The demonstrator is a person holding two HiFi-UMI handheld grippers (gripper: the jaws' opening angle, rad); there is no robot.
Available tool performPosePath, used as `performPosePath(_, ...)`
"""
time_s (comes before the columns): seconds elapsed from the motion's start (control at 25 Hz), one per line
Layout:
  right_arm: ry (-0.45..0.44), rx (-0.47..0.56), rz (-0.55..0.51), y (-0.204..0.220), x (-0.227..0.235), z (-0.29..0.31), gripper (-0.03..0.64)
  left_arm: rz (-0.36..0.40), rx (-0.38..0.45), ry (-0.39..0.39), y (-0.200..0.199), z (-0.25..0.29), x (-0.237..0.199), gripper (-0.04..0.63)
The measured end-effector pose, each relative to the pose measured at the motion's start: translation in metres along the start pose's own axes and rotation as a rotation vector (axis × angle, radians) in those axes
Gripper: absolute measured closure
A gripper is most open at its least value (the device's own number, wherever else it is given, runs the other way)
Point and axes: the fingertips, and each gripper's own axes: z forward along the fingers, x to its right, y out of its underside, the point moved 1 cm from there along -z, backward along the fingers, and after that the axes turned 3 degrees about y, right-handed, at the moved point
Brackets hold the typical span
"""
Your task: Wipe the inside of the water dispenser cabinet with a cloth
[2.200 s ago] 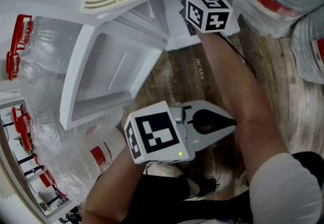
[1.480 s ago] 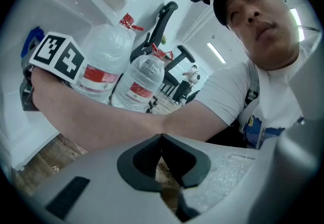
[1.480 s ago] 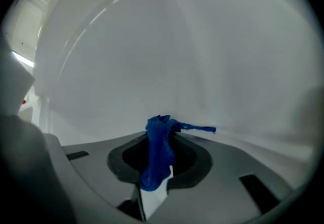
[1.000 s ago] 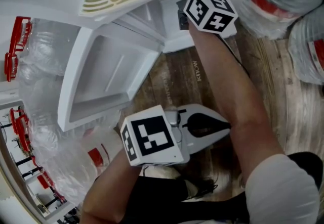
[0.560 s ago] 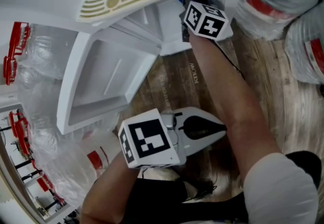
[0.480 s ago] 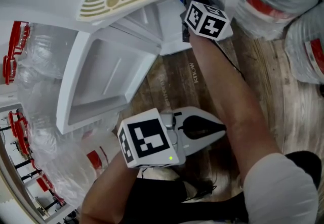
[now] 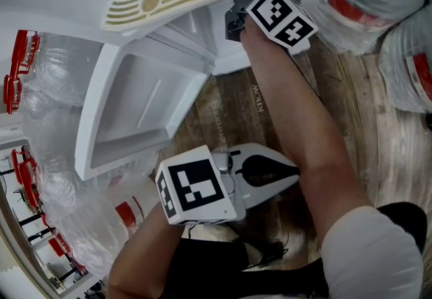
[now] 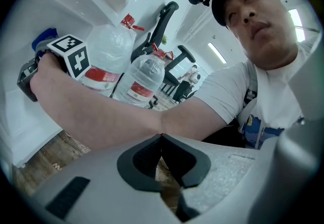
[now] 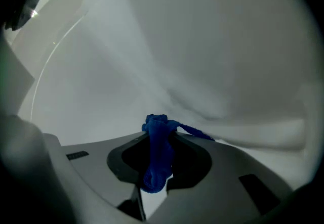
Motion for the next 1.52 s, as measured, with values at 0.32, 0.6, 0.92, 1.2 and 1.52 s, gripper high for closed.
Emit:
performPosePath(0.32, 0.143, -0.026, 0.109, 0.028, 0.058, -0.007, 0.551, 0.004, 0.001, -0.001, -0.001, 0.001, 0.001, 0.592)
performPosePath(0.6, 0.289, -0.057, 0.204, 0.052, 0.102, -0.024, 0.549, 0.007, 0.001, 0.011, -0.002, 0.002, 0.006, 0.592)
performPosePath(0.92, 0.352, -0.065, 0.331, 0.056, 0.119, -0.035, 0.545, 0.013, 0.011, 0.018, -0.006, 0.0, 0.011, 0.592)
performPosePath(1.2, 0.309, -0.104, 0.329, 0.061, 0.103, -0.048, 0.545, 0.02, 0.013, 0.024, -0.007, 0.001, 0.014, 0.592)
performPosePath(1.52, 0.081, -0.05, 0.405, 0.025, 0.017, -0.038, 0.545, 0.015, 0.014, 0.021, -0.007, 0.001, 0.012, 0.592)
